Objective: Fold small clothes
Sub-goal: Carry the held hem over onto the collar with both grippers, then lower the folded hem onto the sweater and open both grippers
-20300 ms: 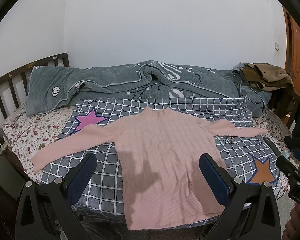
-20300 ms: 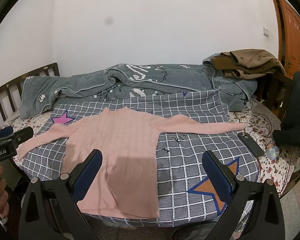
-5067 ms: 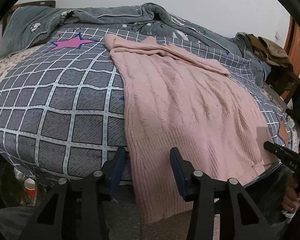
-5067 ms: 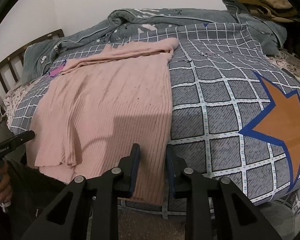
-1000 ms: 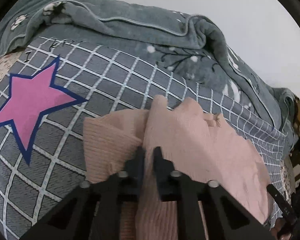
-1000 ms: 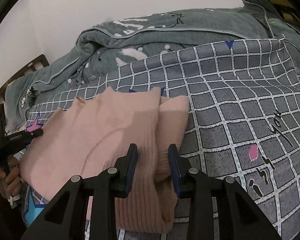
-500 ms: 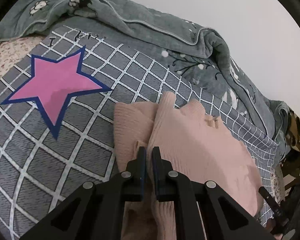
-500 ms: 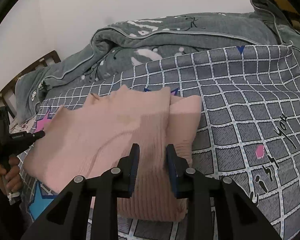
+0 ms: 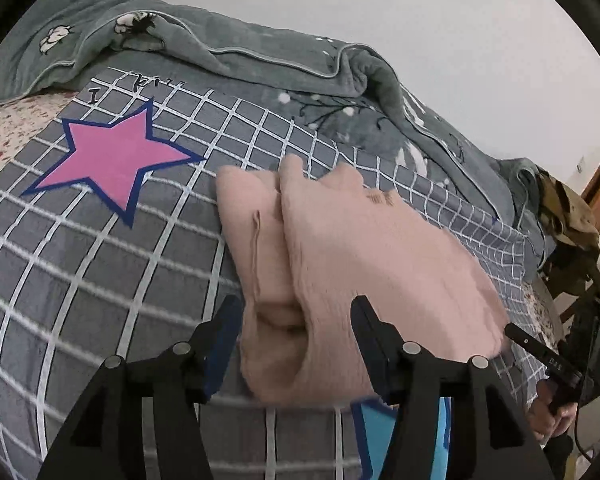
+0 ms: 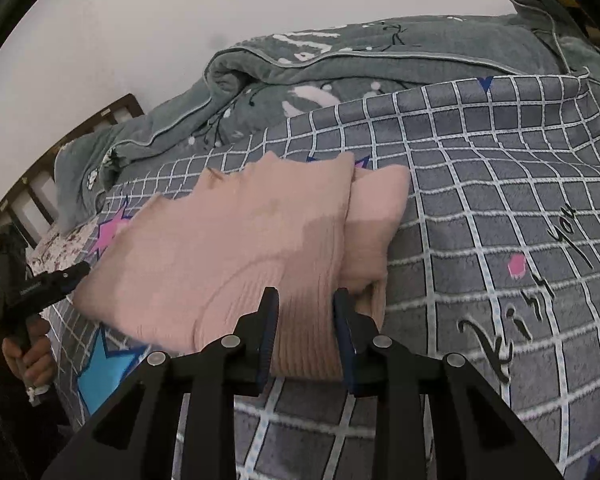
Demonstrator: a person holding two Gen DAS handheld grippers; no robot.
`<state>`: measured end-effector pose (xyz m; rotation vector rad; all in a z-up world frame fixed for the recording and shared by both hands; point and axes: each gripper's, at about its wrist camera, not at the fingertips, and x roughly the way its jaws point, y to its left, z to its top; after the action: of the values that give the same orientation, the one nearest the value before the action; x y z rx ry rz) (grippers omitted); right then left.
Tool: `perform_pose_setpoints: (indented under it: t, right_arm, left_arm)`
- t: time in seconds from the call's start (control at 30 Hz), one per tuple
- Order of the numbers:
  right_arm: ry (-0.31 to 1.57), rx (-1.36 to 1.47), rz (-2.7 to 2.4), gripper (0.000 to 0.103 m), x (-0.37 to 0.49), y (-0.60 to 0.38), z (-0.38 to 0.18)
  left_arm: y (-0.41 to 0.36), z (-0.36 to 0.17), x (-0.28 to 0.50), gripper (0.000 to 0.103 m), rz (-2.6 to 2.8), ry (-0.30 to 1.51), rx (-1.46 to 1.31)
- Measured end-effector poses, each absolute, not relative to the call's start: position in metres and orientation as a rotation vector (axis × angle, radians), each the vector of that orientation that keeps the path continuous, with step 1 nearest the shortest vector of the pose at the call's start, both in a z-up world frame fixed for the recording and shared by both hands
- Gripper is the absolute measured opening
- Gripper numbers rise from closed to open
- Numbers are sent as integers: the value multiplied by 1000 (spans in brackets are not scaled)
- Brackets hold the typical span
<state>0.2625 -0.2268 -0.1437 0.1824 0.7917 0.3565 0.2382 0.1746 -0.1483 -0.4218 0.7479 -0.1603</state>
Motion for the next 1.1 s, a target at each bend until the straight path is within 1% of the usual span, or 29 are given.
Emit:
perform_pose_setpoints:
  t: [0.13, 0.3, 0.37, 0.43, 0.47, 0.53, 0.6, 0.63, 0.7, 0.93, 0.97, 1.0, 1.03, 1.1]
  right_arm:
    - [786, 195, 347, 29, 248, -229, -146]
    - [775, 196, 345, 29, 243, -227, -146]
    - [776, 190, 349, 29, 244, -226, -148]
    - [780, 199, 350, 29, 247, -225, -151]
    - [783, 201, 351, 29, 249, -224, -153]
    - [775, 191, 350, 29, 252, -221, -154]
    - [774, 185, 352, 29, 255, -220, -155]
    - [774, 195, 355, 29, 257, -221, -155]
    - [771, 203, 360, 29, 257, -221, -154]
    - [772, 180, 359, 29, 250, -226, -150]
    - [766, 167, 356, 29, 248, -227, -149]
    - [757, 144, 350, 34, 247, -227, -147]
    - [751, 128, 343, 36, 246, -226, -147]
    - [750, 105, 330, 37, 247, -224, -147]
  left_arm:
    - [166, -149, 224, 53, -173, 716, -391]
    - [158, -149, 227, 52, -178, 698, -372]
    - [157, -151, 233, 46, -186, 717, -386]
    - [156, -154, 236, 37, -184, 728, -389]
    - [155, -155, 237, 35, -181, 730, -389]
    - [155, -156, 239, 26, -166, 731, -394]
    - [157, -157, 238, 21, -157, 730, -402]
    - [158, -158, 237, 17, -157, 727, -410]
    - [161, -158, 236, 12, -158, 724, -419]
    - [164, -161, 233, 12, -158, 729, -429]
    - [163, -161, 233, 14, -159, 734, -426]
    - [163, -162, 234, 21, -159, 740, -423]
    - [162, -162, 236, 27, -159, 749, -418]
    - [162, -163, 239, 35, -155, 753, -419]
